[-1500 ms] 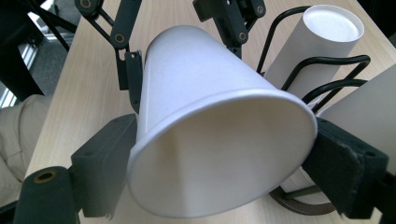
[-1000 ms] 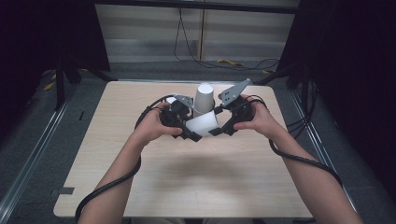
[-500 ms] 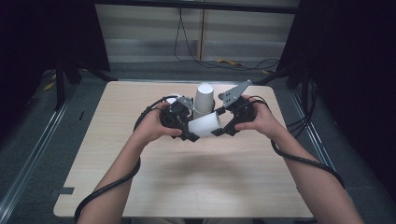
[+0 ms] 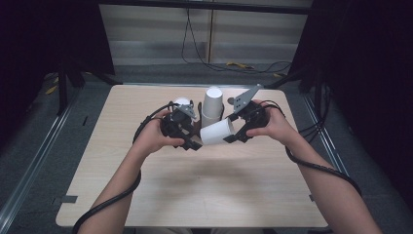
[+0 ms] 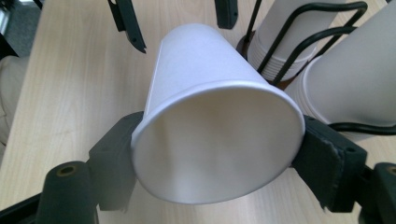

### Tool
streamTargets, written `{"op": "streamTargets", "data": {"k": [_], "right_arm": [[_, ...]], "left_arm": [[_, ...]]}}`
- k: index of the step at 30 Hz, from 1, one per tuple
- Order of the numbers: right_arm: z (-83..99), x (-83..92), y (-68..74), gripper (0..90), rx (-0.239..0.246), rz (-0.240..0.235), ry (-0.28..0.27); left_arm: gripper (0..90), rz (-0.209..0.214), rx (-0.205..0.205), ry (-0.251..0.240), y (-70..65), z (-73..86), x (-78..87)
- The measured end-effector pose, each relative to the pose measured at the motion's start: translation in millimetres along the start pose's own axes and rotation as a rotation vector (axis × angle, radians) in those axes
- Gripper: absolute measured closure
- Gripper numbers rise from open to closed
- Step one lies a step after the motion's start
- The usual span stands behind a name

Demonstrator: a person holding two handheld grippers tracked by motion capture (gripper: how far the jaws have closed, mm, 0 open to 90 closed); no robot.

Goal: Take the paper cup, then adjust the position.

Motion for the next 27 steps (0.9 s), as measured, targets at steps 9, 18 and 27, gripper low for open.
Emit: {"op": "streamTargets", "data": {"k": [9, 18, 27], "right_arm": [[5.0, -0.4, 2.0, 22.0, -0.007, 0.004, 0.028], [16.5, -2.8, 4.4, 22.0, -0.022, 0.000, 0.065], [22.8, -2.7, 5.8, 22.0, -0.023, -0.001, 0.074]], "left_arm": [[18.3, -0.008, -0.006, 0.008, -5.6, 10.8, -3.7], [18.1, -0.027, -0.003, 0.022, -4.4, 22.5, -8.1], [18.1, -0.045, 0.009, 0.022, -4.9, 30.7, -8.9]]}}
Point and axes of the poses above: each handheld gripper's, and its own axes: x roughly backward along the jaws, z roughly out of its underside, y roughly to its left, the point moved 8 cm from there along -x, roughly forward along the jaws, and after that the axes turned 2 degrees about -z, right-handed, at the moved point
